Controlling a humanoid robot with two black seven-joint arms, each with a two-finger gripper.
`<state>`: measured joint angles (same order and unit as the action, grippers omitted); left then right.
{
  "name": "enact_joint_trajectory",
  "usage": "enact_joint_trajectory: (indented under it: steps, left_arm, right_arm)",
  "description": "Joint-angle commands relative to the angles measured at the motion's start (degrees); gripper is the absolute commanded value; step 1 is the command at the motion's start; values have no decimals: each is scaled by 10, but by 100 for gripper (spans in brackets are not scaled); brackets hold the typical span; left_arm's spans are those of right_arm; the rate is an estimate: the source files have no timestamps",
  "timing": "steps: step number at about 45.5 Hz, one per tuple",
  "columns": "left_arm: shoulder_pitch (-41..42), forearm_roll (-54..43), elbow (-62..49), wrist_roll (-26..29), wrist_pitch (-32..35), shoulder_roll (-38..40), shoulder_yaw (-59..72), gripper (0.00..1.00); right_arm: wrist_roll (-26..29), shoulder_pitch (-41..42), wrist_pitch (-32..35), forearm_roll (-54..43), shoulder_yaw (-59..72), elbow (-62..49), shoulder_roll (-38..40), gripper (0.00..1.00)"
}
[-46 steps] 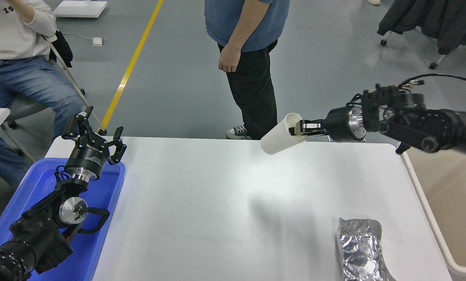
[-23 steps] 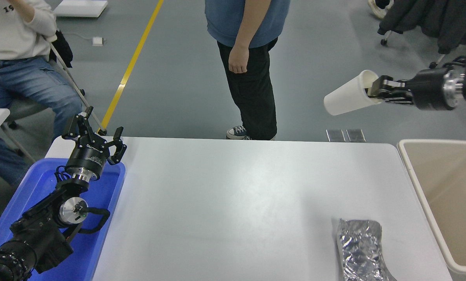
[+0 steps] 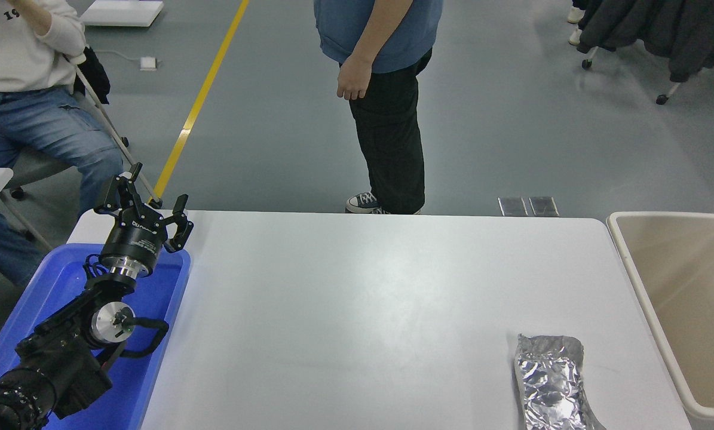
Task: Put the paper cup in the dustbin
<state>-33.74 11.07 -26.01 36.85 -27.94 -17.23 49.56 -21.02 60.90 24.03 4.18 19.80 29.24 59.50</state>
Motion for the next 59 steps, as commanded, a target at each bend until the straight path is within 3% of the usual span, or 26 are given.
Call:
enact_joint_trajectory:
  steps: [1,10,20,39,59]
  left_arm:
    - [1,0,0,0,0,0,1,100]
    - [0,0,0,0,0,0,1,100]
    - [0,0,0,1,0,0,1,100]
    - [0,0,0,0,0,1,1,100]
    - [0,0,0,1,1,2,2,100]
  right_arm:
    - [52,-144,-63,198,-14,-67,-63,0]
    - [149,-219,-162,242,-129,-124,-155,0]
    - [244,-263,-228,232,-274,-266,-283,0]
    - [247,-283,-313,230,-346,-285,-344,0]
    - [246,-315,-317,231,-411,-285,-356,0]
